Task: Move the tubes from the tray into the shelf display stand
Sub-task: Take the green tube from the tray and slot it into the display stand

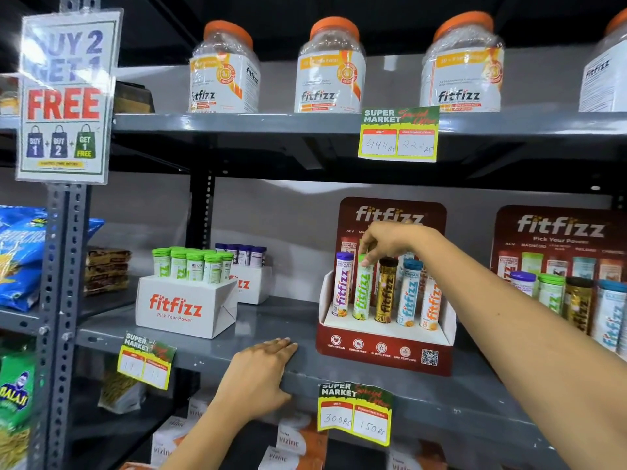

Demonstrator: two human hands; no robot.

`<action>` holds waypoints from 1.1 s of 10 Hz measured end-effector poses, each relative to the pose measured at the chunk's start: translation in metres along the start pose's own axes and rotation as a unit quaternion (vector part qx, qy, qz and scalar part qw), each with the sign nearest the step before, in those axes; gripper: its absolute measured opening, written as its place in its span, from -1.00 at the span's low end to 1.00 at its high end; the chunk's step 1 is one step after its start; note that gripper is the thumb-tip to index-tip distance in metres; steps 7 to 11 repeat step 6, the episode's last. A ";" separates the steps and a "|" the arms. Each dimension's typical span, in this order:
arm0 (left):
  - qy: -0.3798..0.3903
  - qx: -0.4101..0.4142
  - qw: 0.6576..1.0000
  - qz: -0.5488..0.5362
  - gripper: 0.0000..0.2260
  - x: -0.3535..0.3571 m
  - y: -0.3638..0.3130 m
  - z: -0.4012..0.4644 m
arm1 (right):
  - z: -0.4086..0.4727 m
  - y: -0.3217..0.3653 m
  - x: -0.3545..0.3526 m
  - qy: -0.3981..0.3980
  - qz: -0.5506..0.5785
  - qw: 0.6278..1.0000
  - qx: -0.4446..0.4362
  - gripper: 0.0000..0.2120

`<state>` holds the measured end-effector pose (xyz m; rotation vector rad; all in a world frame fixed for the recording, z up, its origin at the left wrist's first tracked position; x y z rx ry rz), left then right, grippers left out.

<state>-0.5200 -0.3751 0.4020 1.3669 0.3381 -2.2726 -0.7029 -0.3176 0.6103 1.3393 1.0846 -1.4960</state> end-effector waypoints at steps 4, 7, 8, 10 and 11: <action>0.018 -0.005 1.000 0.015 -0.31 0.000 -0.001 0.000 | -0.004 0.002 0.003 0.004 0.018 1.000 -0.009 -0.65; 0.198 0.001 0.980 -0.014 -0.04 0.003 -0.002 0.006 | -0.023 -0.010 -0.001 -0.075 0.033 0.997 0.006 -0.50; 0.198 0.001 0.980 -0.014 -0.04 0.003 -0.002 0.006 | -0.023 -0.010 -0.001 -0.075 0.033 0.997 0.006 -0.50; 0.198 0.001 0.980 -0.014 -0.04 0.003 -0.002 0.006 | -0.023 -0.010 -0.001 -0.075 0.033 0.997 0.006 -0.50; 0.198 0.001 0.980 -0.014 -0.04 0.003 -0.002 0.006 | -0.023 -0.010 -0.001 -0.075 0.033 0.997 0.006 -0.50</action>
Point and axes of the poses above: each hand's wrist, its own z-axis towards the middle knuckle, its own x-axis out of the palm, y = z × x, the point moved 9 cm from there along z, towards the middle knuckle, and after that the axes turned 10 degrees about y, right-handed, at the moved point
